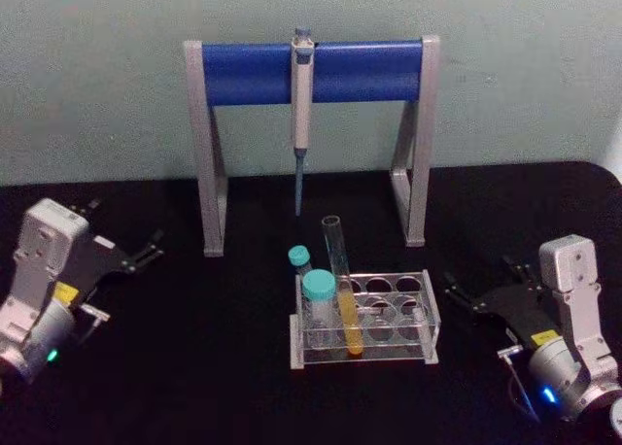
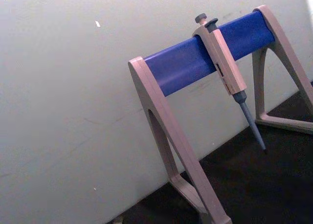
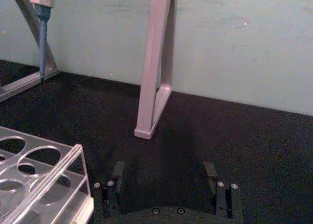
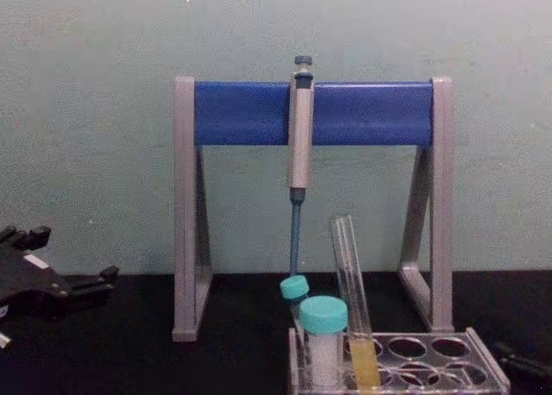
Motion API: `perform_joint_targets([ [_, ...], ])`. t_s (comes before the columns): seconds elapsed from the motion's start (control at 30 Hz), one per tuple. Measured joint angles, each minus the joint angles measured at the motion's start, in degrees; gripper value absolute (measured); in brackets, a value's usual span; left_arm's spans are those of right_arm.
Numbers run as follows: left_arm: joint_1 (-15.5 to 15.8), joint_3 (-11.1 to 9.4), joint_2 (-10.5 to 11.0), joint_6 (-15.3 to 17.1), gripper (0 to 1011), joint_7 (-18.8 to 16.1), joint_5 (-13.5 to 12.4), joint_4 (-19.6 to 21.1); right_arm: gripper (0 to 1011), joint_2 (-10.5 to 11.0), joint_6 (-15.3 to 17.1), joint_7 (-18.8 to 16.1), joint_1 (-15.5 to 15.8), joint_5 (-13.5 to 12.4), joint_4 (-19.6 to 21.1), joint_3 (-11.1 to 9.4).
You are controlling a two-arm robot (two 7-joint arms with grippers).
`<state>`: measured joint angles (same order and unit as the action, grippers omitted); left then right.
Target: Pick up the test tube from the test tube rack, shake it, then place it back into the test tube rack.
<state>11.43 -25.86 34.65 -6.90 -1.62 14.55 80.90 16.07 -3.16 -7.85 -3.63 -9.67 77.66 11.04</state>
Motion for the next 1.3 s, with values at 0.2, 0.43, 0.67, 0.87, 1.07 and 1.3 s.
perform_joint_targets([
  [0.2, 0.0, 0.0, 0.0, 0.0, 1001, 0.0, 0.0, 0.0, 1000, -0.3, 0.0, -0.8, -0.2, 0.2, -0.7, -0.1],
  [0.43, 0.0, 0.0, 0.0, 0.0, 1001, 0.0, 0.0, 0.0, 1000, -0.3, 0.0, -0.6, -0.1, 0.2, -0.5, -0.1],
  [0.67, 0.0, 0.0, 0.0, 0.0, 1001, 0.0, 0.0, 0.0, 1000, -0.2, 0.0, -0.4, -0.1, 0.2, -0.4, -0.1],
  [0.87, 0.0, 0.0, 0.0, 0.0, 1001, 0.0, 0.0, 0.0, 1000, -0.2, 0.0, -0.4, -0.1, 0.1, -0.3, 0.0],
  [1.07, 0.0, 0.0, 0.0, 0.0, 1001, 0.0, 0.0, 0.0, 1000, -0.1, 0.0, -0.3, 0.0, 0.1, -0.3, 0.0],
  [1.3, 0.0, 0.0, 0.0, 0.0, 1001, 0.0, 0.0, 0.0, 1000, -0.1, 0.0, -0.3, 0.0, 0.1, -0.2, 0.0],
])
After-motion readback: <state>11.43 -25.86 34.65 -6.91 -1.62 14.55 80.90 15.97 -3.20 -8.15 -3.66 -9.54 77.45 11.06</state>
